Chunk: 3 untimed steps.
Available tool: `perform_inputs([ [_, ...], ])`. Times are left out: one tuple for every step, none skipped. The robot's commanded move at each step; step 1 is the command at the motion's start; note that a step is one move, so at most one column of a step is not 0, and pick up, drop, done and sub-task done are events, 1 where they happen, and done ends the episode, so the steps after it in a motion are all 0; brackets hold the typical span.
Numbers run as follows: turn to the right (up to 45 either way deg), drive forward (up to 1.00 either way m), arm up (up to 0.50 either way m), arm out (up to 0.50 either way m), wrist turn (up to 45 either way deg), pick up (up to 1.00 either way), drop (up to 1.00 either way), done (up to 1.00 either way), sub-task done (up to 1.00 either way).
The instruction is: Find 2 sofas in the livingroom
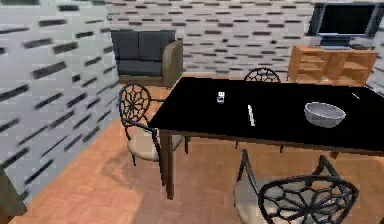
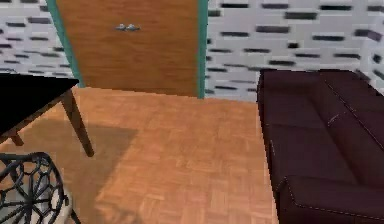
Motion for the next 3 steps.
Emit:
perform_inputs([
  [45.0,0.00,0.00,0.00,0.0,0.00,0.00,0.00,0.00],
  [45.0,0.00,0.00,0.00,0.0,0.00,0.00,0.00,0.00],
  [39.0,0.00,0.00,0.00,0.0,0.00,0.00,0.00,0.00],
])
